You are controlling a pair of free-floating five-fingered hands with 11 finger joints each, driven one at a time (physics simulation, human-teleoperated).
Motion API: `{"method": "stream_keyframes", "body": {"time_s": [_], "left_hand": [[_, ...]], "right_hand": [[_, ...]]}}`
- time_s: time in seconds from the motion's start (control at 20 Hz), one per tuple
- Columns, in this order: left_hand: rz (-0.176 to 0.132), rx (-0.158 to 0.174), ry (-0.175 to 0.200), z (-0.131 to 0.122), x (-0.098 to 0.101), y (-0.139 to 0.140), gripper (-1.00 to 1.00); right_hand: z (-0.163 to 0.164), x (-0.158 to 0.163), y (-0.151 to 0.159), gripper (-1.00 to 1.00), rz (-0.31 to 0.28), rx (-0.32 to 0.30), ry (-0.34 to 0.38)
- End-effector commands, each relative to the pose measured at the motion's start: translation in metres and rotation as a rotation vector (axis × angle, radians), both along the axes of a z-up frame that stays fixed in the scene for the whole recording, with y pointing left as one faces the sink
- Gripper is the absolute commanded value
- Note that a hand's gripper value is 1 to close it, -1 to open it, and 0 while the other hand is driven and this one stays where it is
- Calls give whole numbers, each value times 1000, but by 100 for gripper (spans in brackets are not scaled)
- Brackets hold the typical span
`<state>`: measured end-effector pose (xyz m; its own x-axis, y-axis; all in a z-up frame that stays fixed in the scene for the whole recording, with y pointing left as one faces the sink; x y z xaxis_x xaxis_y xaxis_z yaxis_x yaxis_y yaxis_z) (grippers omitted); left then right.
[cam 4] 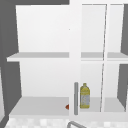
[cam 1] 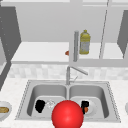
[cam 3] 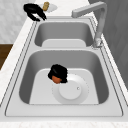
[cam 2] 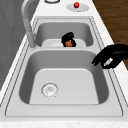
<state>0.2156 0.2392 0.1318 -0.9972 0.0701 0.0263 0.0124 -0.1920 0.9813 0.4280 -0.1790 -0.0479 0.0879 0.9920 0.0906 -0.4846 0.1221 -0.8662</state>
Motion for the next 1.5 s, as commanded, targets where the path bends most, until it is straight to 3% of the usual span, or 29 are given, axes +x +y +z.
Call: {"method": "stream_keyframes", "body": {"time_s": [0.0, 0.25, 0.5, 0.55, 0.95, 1.45], "left_hand": [[0, 0, 0, 0, 0, 0, 0], [0, 0, 0, 0, 0, 0, 0], [0, 0, 0, 0, 0, 0, 0], [0, 0, 0, 0, 0, 0, 0], [0, 0, 0, 0, 0, 0, 0], [0, 0, 0, 0, 0, 0, 0]], "right_hand": [[-7, 15, -1, 100, 0, 0, -3], [-36, 46, 0, 100, 1, -15, 6], [-54, 57, -6, 100, 1, -3, -63], [-57, 58, -8, -100, -2, -2, -81], [-42, 52, -32, -100, 15, 101, -149], [1, 38, -66, -100, 17, 101, -171]]}}
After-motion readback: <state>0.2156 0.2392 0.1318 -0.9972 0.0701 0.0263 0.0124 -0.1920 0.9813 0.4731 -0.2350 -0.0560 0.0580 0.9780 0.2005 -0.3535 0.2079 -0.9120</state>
